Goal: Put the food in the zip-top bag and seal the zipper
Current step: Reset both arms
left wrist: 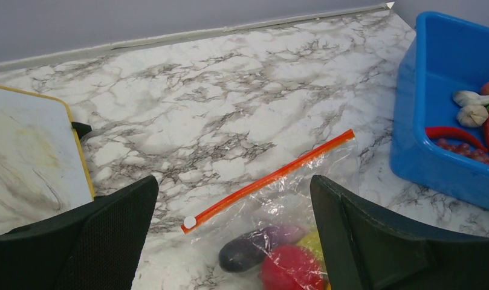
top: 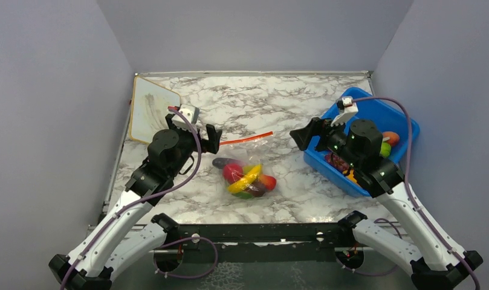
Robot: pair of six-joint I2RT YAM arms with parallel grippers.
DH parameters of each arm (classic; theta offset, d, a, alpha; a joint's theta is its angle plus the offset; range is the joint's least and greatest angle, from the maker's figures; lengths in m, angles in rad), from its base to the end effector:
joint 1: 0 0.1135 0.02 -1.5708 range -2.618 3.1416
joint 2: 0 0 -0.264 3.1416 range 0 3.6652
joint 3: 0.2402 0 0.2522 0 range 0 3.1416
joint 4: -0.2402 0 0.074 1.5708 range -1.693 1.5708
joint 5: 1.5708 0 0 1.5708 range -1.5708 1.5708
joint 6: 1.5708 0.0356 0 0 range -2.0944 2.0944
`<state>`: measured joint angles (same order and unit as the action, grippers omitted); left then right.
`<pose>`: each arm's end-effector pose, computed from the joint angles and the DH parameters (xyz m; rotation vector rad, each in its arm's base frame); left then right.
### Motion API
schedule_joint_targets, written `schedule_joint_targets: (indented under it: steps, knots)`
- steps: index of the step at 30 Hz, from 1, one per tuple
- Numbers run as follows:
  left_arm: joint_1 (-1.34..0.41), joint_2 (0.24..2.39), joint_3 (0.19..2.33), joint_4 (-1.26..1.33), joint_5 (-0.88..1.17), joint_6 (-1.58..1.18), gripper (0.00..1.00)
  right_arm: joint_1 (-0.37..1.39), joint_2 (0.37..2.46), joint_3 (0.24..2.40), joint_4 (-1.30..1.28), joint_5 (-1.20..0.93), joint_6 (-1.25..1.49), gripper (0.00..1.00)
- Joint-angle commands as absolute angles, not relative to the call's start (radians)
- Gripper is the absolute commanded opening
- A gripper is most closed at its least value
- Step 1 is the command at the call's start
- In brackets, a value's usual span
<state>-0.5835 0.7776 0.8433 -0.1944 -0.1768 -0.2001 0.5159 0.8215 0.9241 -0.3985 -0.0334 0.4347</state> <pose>0.1541 -0.0942 0.3607 0.1952 1.7053 -0.4342 0.1582 0.0911 0.3596 -0.1019 1.9214 0.6806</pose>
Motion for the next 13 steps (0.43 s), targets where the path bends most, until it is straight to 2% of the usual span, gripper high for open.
schedule_joint_targets:
  steps: [1,13]
  knots:
    - [-0.581,0.691,0.782,-0.121,-0.162,-0.186,0.99,0.517,0.775,0.936,-0.457,0.074,0.437,1.0]
    - [-0.582,0.705,0.792,-0.141,-0.184,-0.173,0.99,0.517,0.768,0.932,-0.462,0.054,0.434,1.0]
